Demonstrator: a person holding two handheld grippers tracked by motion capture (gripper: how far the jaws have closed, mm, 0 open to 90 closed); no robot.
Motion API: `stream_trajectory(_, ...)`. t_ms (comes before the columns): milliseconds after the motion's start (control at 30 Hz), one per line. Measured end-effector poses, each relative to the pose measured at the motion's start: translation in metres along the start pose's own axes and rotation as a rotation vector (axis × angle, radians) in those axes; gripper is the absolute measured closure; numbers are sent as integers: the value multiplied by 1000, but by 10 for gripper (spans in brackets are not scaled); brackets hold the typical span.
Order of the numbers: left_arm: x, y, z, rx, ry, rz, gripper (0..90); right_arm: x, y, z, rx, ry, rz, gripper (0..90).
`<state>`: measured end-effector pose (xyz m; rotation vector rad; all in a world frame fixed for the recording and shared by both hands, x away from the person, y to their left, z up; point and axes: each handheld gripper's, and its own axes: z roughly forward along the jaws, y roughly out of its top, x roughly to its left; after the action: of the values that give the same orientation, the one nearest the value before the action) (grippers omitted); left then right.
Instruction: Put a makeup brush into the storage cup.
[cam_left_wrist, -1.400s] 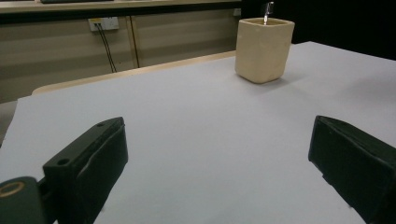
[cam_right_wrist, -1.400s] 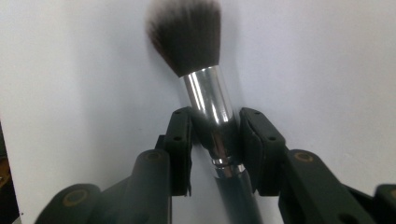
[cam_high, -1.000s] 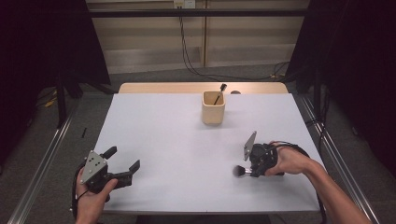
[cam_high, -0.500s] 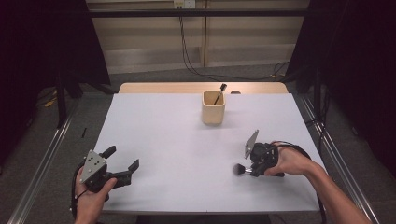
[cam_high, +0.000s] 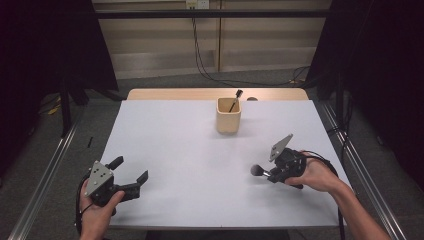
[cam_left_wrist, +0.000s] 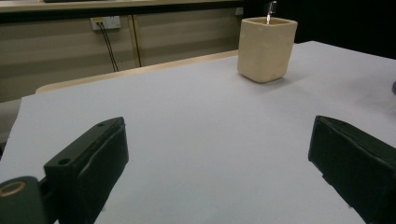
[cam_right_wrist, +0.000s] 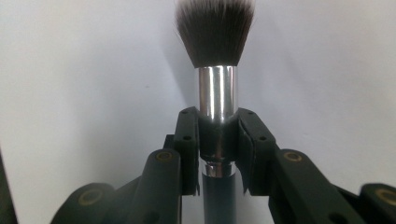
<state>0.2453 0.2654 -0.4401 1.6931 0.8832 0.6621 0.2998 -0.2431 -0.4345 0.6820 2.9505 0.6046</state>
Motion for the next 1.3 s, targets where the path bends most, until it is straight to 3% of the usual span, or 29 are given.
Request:
stream_trajectory(100,0,0,0,-1,1,-1,50,0,-3,-1,-27,-35,26,723)
stream_trajectory(300,0,0,0,-5,3,-4,49,-5,-11,-4,-122,-107,157,723)
stream_trajectory(667,0,0,0,7,6,-6,48,-5,-18,-9,-293,-129,249,723)
stream_trajectory(900,1,-1,1,15,7,-10,47,-3,-22,-14,-421,-132,267,723)
stream_trajectory(1100,0,0,1,6,-4,-30,41,1,-23,-16,-491,-144,277,723)
stream_trajectory(1300,0,0,1,5,-11,-14,35,5,-24,-18,-573,-160,288,723)
